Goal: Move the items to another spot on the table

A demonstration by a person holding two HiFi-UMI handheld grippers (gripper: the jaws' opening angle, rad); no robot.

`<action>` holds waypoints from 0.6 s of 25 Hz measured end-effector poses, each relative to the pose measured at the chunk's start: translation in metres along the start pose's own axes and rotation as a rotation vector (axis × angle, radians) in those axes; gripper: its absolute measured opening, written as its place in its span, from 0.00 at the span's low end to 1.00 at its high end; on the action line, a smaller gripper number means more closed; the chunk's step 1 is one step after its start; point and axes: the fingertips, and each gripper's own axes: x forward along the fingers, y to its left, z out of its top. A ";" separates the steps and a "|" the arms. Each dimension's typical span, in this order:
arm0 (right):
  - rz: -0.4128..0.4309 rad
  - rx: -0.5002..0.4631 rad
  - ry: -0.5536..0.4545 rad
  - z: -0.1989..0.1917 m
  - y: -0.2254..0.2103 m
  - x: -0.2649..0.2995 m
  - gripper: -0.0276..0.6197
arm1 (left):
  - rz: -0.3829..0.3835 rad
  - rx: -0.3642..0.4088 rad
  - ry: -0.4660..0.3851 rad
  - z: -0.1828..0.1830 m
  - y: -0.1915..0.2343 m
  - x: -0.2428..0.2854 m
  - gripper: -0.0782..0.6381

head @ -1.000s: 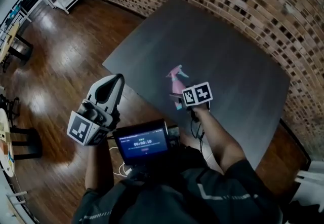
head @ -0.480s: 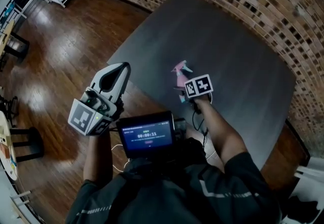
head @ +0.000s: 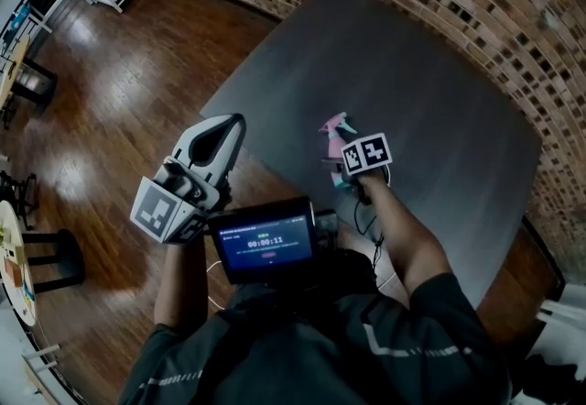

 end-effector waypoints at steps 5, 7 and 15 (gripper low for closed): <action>0.014 -0.026 -0.019 -0.003 0.001 -0.001 0.71 | -0.012 0.005 0.000 -0.001 -0.009 0.001 0.10; -0.010 -0.035 -0.033 -0.002 -0.002 -0.002 0.71 | -0.008 0.005 -0.003 0.000 -0.012 0.001 0.10; -0.032 -0.030 -0.135 -0.004 -0.008 -0.050 0.71 | -0.005 -0.038 -0.018 0.010 -0.040 -0.003 0.10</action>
